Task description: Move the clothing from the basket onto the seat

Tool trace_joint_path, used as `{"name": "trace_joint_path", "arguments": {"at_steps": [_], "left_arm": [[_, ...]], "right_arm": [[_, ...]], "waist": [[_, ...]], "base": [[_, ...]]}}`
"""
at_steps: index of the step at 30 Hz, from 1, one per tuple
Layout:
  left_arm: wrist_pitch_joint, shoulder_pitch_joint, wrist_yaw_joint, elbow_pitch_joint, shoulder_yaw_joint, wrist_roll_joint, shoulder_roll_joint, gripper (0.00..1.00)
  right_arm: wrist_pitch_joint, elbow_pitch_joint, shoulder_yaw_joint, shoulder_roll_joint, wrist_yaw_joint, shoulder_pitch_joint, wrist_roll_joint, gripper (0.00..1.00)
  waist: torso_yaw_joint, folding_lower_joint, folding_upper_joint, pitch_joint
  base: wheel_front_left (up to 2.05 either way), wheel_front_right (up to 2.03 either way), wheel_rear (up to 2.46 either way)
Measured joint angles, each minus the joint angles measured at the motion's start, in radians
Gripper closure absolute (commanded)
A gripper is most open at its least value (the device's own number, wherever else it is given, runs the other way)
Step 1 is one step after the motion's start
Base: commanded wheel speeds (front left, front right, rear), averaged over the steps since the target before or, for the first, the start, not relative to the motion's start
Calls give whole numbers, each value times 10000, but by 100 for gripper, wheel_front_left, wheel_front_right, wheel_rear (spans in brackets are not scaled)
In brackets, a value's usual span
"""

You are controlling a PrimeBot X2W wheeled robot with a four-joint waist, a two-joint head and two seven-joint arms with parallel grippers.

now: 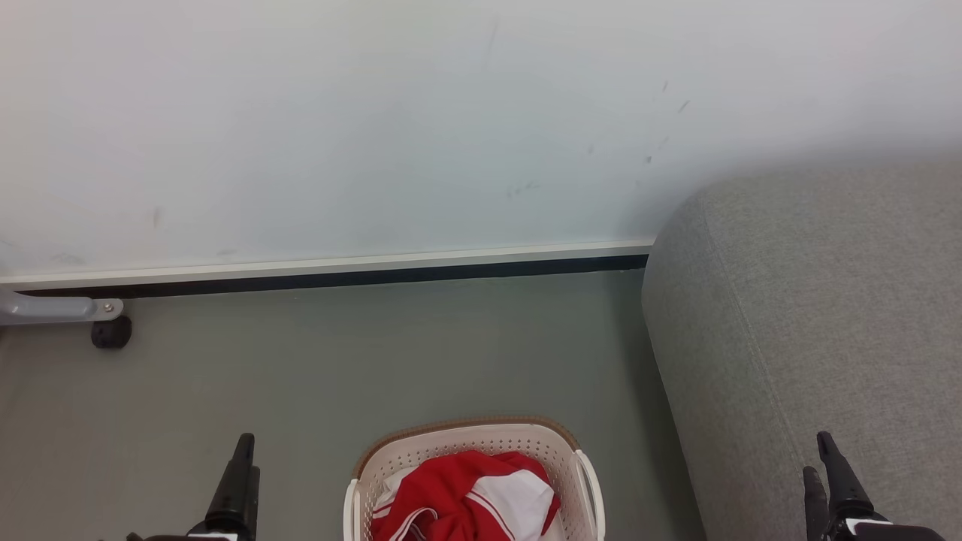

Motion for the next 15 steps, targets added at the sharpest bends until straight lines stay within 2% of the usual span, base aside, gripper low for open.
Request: {"name": "trace_joint_path", "arguments": {"at_steps": [2,4,15], "left_arm": [[-54,-3,0,-21,-46,65,0,0],[-454,-86,314,-366,-389,1509,12,0],[-813,-175,746,-725,-1034,3737,303,0]], "right_arm": [[-71,-8,17,0,-12,0,-52,0],[-458,-309,472,-8,-441,-10,-1557,0],[-830,-562,1225,-180,-713,-42,-3459,0]], "waist": [[0,0,0,-1],[3,0,0,-14],[11,1,0,-14]], "base": [[0,0,0],[0,0,0],[0,0,0]]}}
